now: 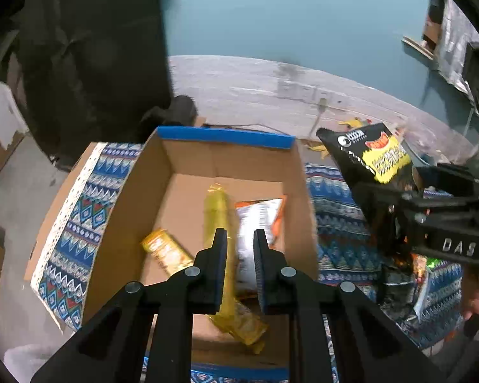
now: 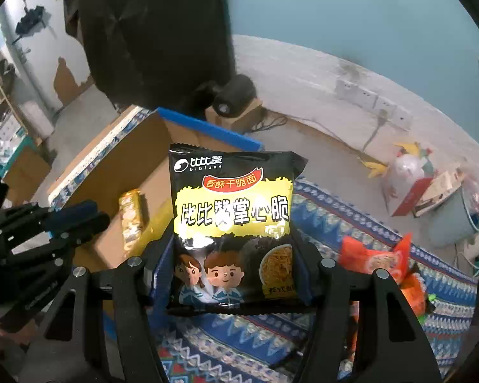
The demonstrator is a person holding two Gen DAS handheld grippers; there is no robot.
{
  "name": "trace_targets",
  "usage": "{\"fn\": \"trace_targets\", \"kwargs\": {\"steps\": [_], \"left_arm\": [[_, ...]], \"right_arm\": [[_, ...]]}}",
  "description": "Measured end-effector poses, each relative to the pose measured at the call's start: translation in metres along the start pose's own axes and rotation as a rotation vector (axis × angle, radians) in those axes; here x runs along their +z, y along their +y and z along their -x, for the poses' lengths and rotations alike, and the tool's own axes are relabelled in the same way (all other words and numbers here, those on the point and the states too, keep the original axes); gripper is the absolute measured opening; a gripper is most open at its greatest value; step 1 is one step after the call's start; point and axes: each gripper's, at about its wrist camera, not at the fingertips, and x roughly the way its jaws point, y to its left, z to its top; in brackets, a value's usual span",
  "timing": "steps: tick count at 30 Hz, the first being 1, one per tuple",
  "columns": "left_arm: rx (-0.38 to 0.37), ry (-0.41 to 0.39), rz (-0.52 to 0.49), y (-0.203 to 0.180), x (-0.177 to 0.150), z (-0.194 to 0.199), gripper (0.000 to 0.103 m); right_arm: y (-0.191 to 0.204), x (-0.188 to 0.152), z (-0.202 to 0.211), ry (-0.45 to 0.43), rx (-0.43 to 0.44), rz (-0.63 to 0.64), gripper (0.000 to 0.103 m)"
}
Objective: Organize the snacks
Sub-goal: 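Open the left tool to drop the yellow bar while the right tool drops the black bag into the box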
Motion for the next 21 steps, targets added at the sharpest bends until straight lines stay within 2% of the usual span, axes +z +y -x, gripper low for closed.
{"fn": "trace_targets", "kwargs": {"steps": [4,12,14,17,21], "left_arm": [[-0.002,0.029,0.037,0.015,-0.002,-0.006,0.016],[0.051,0.04,0.083,0.04,-0.007,-0.004,0.017],[0.062,0.048,0.102,0.048,-0.009,-0.005,0.018],[0.075,0.066,0.123,0.056,-0.013,-0.008,0.025],[0.08,0.073,0.122,0.06,-0.014,-0.008,0.027]], "right_arm": [[0.015,0.001,-0.016,0.025,0.006,0.028,0.062],[0.037,0.006,-0.039,0.066,0.052,0.046,0.062],[0.041,0.007,-0.043,0.071,0.059,0.049,0.062],[0.049,0.008,-0.049,0.085,0.075,0.052,0.062],[0.055,0.01,-0.057,0.097,0.088,0.062,0.062]]}}
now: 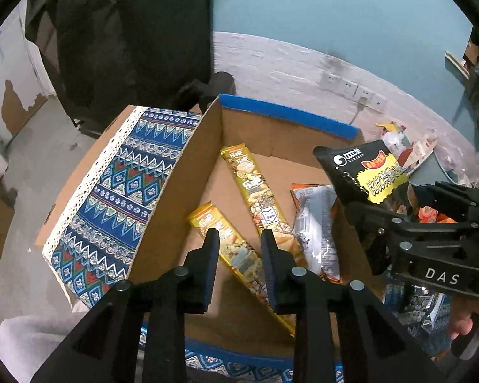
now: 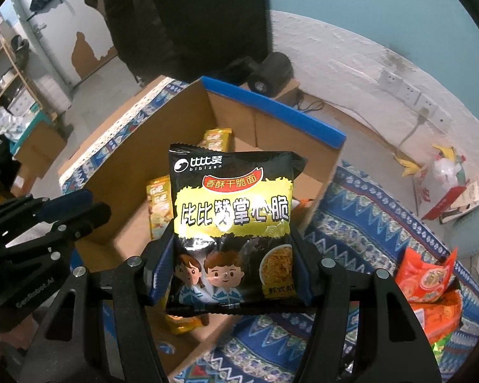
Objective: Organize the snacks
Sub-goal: 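Open the left tool to drop the yellow bar while the right tool drops the black bag into the box, then move both open tools back over the snack pile on the cloth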
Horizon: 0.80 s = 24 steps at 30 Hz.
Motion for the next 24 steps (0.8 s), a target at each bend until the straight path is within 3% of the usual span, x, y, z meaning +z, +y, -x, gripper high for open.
{"fn": "trace_targets", "kwargs": {"steps": [2,4,7,10,13,24], "left_arm": [[0.0,0.001,-0.011,0.0,0.0,0.001,0.033],[0.016,-0.007,-0.013,0.001,0.0,0.002,0.05],[0.028,-0.014,-0.011,0.002,0.001,0.004,0.062],[0.033,-0.014,-0.016,0.0,0.002,0.005,0.07],[0.033,-0.013,-0.031,-0.004,0.002,0.006,0.078],[-0.028,-0.003,-0.147,-0.048,0.0,0.007,0.079]], "right_arm": [[0.002,0.0,-0.003,0.007,0.004,0.007,0.062],[0.003,-0.001,-0.006,0.011,0.008,0.009,0.062],[0.002,0.0,-0.007,0.014,0.029,-0.001,0.063],[0.0,0.002,-0.003,0.002,0.018,-0.005,0.074],[-0.005,0.001,0.006,-0.021,0.005,-0.013,0.078],[-0.037,-0.021,0.036,-0.047,-0.075,-0.035,0.081]]}}
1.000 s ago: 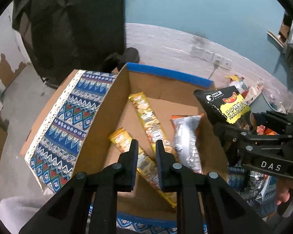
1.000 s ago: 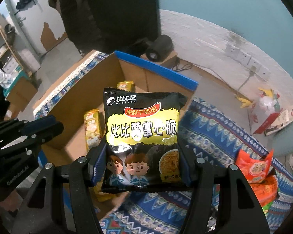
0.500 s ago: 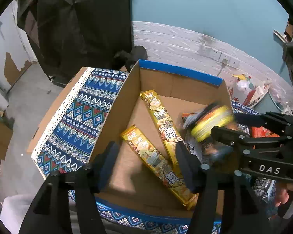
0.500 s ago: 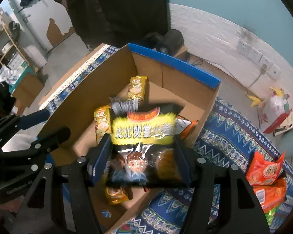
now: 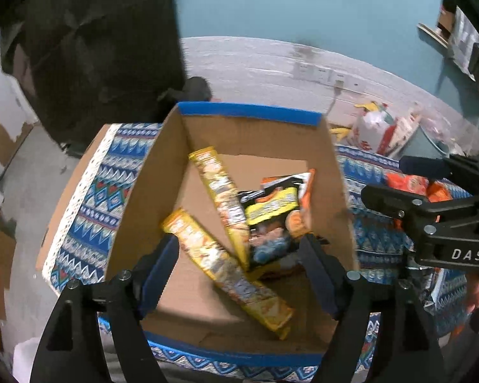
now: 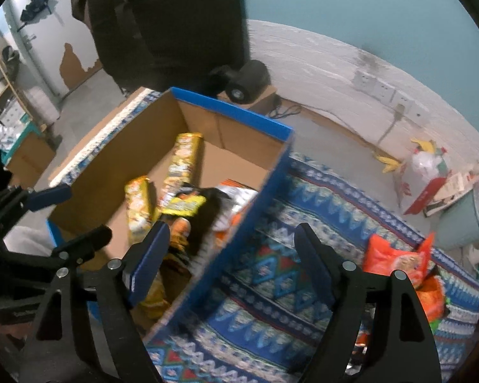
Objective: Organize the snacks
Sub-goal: 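Move both open tools back over the snack pile on the cloth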
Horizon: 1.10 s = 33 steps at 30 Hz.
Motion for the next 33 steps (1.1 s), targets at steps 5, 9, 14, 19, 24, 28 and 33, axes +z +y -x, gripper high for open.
{"fn": "trace_targets", "kwargs": {"steps": [5,9,14,19,24,28,33], "left_arm": [[-0.026,-0.013,-0.057,-0.027,0.004,0.003,0.08],[-0.056,-0.006,-0.082,-0.044,0.005,0.004,0.08],[-0.07,-0.021,-0.116,-0.068,0.008,0.009,0.08],[-0.092,-0.013,-0.144,-0.088,0.009,0.006,0.08],[-0.11,-0.038,-0.212,-0.115,0.008,0.01,0.08],[-0.123,-0.036,-0.257,-0.138,0.009,0.007,0.08],[-0.132,-0.026,-0.305,-0.163,0.008,0.003,0.08]], "right_arm": [[-0.026,-0.013,0.012,0.004,-0.053,-0.006,0.081],[-0.048,-0.024,0.022,-0.001,-0.07,-0.041,0.081],[-0.068,-0.037,0.039,-0.018,-0.088,-0.069,0.082],[-0.086,-0.049,0.052,-0.025,-0.119,-0.087,0.082],[-0.103,-0.063,0.061,-0.018,-0.131,-0.096,0.082],[-0.12,-0.075,0.067,-0.016,-0.151,-0.116,0.082],[-0.14,-0.087,0.075,-0.015,-0.175,-0.149,0.082]]}}
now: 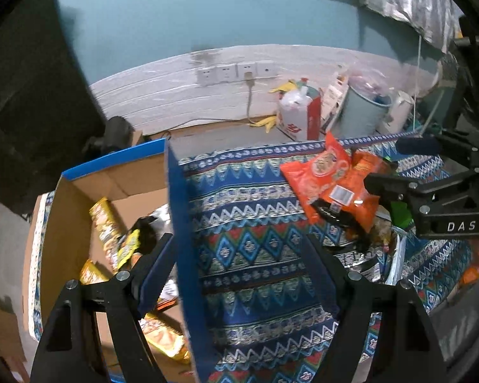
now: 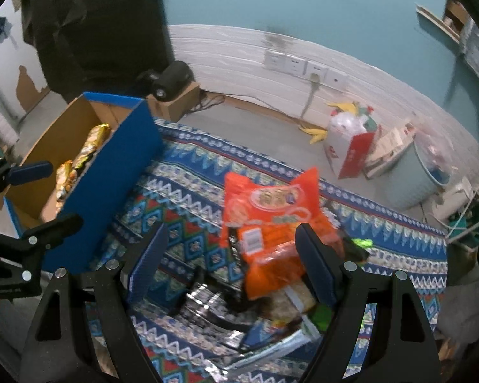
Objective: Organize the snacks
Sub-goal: 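Move both open tools back over the snack pile on the cloth, then grasp the green snack bag with the right tool while the left tool grasps the orange-brown bag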
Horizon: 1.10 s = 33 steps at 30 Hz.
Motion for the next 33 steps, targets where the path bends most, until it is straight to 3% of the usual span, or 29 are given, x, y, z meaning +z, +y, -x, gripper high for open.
{"fn": "trace_targets", "kwargs": {"steps": [11,21,26,33], "left_arm": [[0.016,0.005,-0.116,-0.05,0.021,-0.009,0.08],[-0.02,0.059,-0.189,-0.087,0.05,-0.026,0.08],[-0.049,0.098,-0.252,-0.105,0.064,-0.044,0.08],[-0.118,0.121,-0.266,-0.125,0.072,-0.072,0.081]], "right_arm": [[-0.049,-0.013,0.0,0.03,-0.046,-0.032,0.082],[-0.111,-0.02,-0.009,0.165,-0.097,-0.027,0.082],[-0.142,-0.03,-0.016,0.207,-0.098,-0.082,0.082],[-0.162,-0.048,-0.043,0.266,-0.083,-0.121,0.082]]}}
